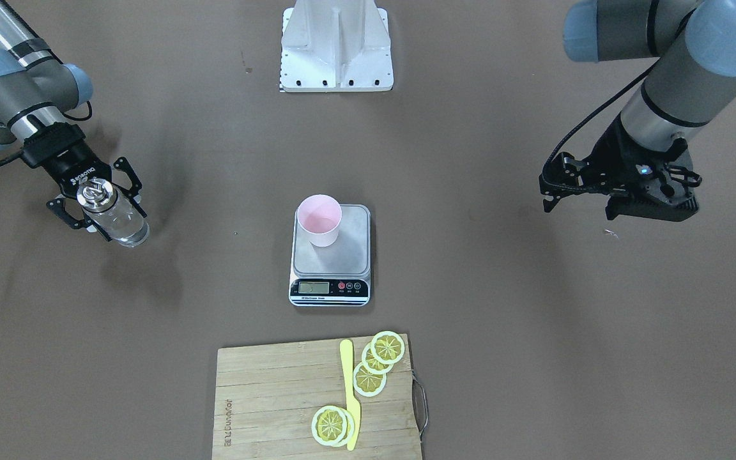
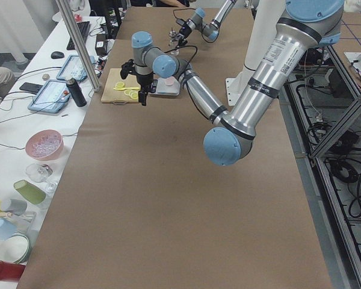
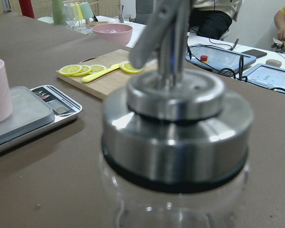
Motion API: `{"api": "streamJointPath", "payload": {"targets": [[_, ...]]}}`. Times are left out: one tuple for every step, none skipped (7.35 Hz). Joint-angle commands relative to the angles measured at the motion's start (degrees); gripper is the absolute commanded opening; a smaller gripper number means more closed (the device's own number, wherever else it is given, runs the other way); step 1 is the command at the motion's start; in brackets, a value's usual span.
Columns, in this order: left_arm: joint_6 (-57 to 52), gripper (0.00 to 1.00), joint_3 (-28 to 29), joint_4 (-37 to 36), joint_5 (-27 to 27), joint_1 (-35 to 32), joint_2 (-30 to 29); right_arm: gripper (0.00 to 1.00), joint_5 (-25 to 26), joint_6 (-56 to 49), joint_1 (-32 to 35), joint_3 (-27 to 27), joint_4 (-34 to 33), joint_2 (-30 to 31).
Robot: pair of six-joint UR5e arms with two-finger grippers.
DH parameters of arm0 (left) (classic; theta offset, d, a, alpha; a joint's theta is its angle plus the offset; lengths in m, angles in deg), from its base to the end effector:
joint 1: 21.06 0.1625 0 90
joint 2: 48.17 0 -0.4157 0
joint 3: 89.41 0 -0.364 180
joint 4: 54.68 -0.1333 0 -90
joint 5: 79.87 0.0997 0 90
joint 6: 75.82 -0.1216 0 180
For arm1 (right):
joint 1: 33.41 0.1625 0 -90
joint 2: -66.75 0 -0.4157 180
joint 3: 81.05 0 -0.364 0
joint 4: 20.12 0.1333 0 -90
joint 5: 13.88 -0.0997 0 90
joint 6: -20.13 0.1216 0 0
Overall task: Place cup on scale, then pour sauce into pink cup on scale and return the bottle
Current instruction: 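Carry the sauce bottle with the right gripper toward the pink cup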
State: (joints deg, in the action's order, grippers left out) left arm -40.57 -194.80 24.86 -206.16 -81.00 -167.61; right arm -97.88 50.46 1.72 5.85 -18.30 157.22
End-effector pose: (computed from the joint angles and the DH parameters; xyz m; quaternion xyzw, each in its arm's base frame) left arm 0.2475 -0.5501 0.2925 0.0759 0.4020 0.0508 0.9111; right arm -0.3117 -0.3978 0.5049 0.5372 -0.4430 -0.1167 0.7082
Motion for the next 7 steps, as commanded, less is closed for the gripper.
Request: {"api": "streamJointPath", "payload": {"targets": [[0.0, 0.98, 0.0, 0.0, 0.0, 0.0, 0.0, 0.22, 0.0, -0.5, 1.0, 4.2, -7.5, 0.3], [0.0, 0.98, 0.0, 0.0, 0.0, 0.0, 0.0, 0.22, -0.1, -2.3, 1.5, 8.1, -13.5, 0.4], [0.0, 0.98, -0.1, 0.0, 0.0, 0.0, 0.0, 0.22, 0.0, -4.1, 1.5, 12.7, -20.5, 0.5], [0.0, 0.98, -0.2, 0.0, 0.0, -0.1, 0.1, 0.22, 0.1, -5.0, 1.5, 16.3, -26.2, 0.8], [0.0, 0.98, -0.3, 0.0, 0.0, -0.1, 0.1, 0.22, 0.5, -6.6, 1.2, 18.6, -31.6, -0.1], [0.0, 0.98, -0.3, 0.0, 0.0, -0.2, 0.2, 0.22, 0.9, -6.7, 1.0, 21.3, -36.6, -0.6], [0.0, 0.98, -0.3, 0.0, 0.0, -0.2, 0.2, 0.22, 1.3, -6.8, 0.9, 22.7, -40.8, -2.6]]}}
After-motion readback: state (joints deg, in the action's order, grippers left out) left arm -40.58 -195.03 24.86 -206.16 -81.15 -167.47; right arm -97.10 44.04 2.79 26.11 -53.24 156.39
